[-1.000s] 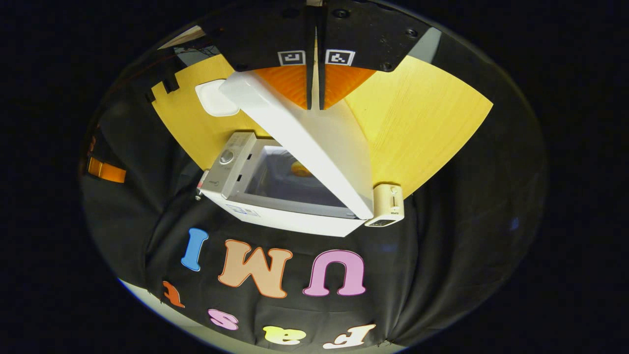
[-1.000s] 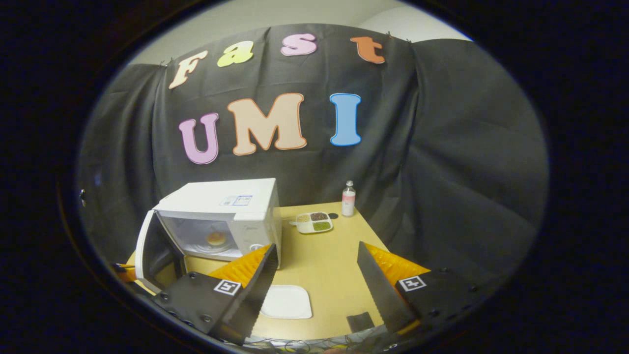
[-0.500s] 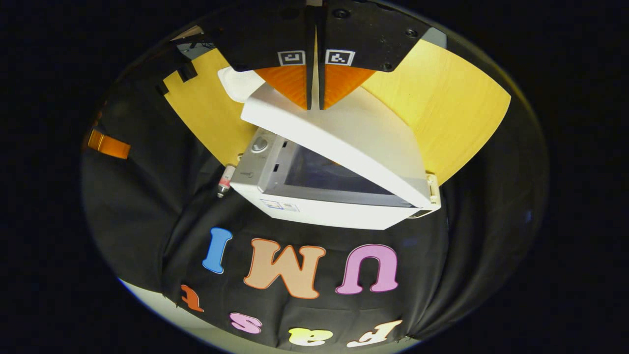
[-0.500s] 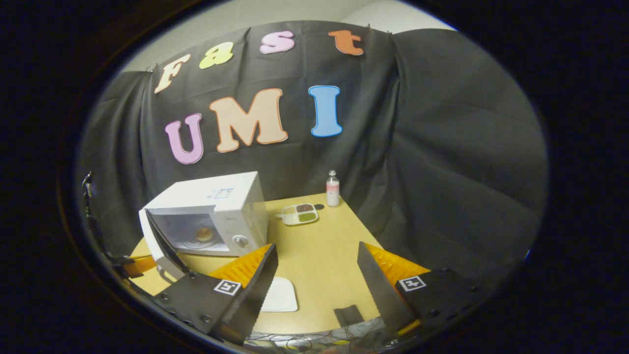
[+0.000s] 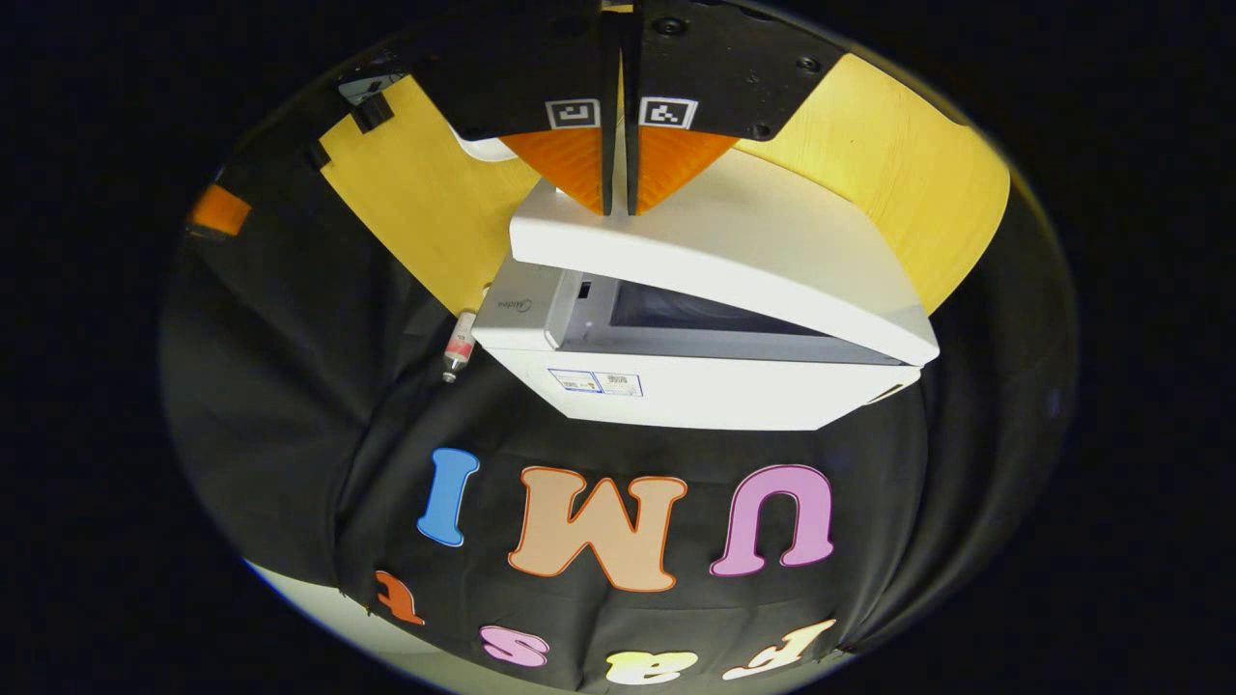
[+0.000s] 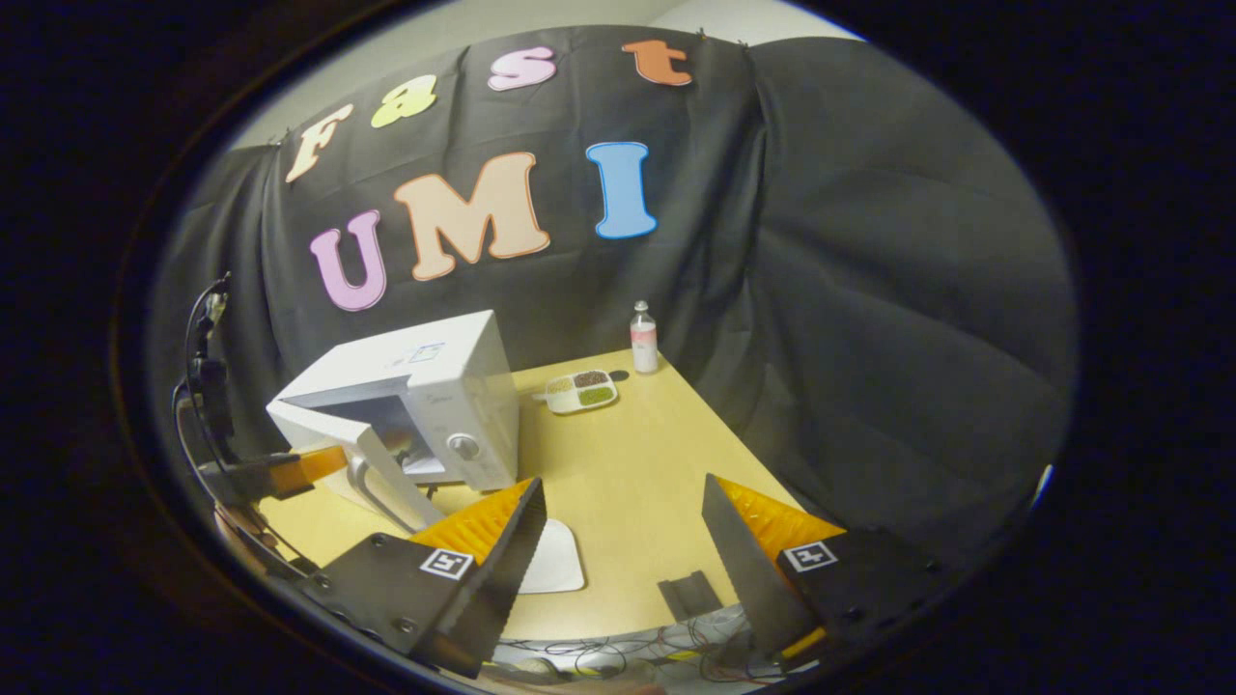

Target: Open the microwave oven with the left hand, put the food in, and close the microwave oven.

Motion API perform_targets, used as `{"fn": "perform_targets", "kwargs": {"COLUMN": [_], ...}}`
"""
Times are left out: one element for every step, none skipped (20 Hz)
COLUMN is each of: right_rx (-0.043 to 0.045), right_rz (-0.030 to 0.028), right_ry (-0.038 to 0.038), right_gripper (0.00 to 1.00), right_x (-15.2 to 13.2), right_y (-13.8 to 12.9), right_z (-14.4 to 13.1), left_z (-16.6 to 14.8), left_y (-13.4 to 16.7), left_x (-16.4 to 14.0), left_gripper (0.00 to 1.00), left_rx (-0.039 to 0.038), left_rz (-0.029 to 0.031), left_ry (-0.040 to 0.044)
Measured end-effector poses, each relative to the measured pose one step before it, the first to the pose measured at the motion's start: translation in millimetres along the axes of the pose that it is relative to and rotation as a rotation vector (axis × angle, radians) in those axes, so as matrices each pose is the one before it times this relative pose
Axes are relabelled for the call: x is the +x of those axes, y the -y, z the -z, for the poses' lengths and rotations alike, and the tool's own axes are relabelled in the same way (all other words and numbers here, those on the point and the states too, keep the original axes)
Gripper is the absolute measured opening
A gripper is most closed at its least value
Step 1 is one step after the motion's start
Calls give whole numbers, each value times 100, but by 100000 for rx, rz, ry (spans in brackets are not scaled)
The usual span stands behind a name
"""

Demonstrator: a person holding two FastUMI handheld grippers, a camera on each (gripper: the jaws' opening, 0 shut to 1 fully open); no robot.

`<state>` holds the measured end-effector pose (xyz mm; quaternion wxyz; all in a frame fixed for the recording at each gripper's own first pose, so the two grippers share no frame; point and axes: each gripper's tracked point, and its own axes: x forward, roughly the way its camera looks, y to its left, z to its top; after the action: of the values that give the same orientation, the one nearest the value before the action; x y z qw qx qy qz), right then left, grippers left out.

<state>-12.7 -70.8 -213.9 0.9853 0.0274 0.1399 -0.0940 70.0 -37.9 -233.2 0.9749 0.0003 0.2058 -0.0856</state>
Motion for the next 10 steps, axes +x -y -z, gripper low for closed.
{"fn": "perform_targets", "kwargs": {"right_rx": [953, 1518, 1388, 1073, 654, 369, 135, -184, -419, -289], "right_rz": [1008, 472, 11, 211, 159, 249, 152, 185, 253, 159], "right_ry": [-151, 86, 303, 375, 209, 109, -51, 27, 91, 152], "right_gripper": [92, 92, 92, 100, 100, 92, 92, 100, 100, 100], "right_x": [159, 137, 132, 115, 22, -11, 167, 161, 122, 208], "right_y": [455, 285, 20, 62, 66, 27, 61, -129, -56, -33], "right_z": [-20, -117, -118, -112, -23, 76, 58, -41, -66, -175], "left_z": [-302, -88, -140, -8, 5, -25, -41, -100, -150, -122], "left_y": [94, 6, -55, -106, -96, 7, -139, 46, 22, 48], "left_x": [562, 574, 532, 391, 475, 446, 366, 378, 374, 342], "left_gripper": [1, 1, 1, 1, 0, 1, 0, 1, 1, 1], "left_rx": [-684, -512, -429, -340, -257, -362, -315, -426, -207, 58], "left_rz": [303, 179, -49, -227, -185, -181, -244, -58, -113, -107], "left_ry": [-67, -112, -130, -521, -443, -633, -313, 9, -101, 12]}}
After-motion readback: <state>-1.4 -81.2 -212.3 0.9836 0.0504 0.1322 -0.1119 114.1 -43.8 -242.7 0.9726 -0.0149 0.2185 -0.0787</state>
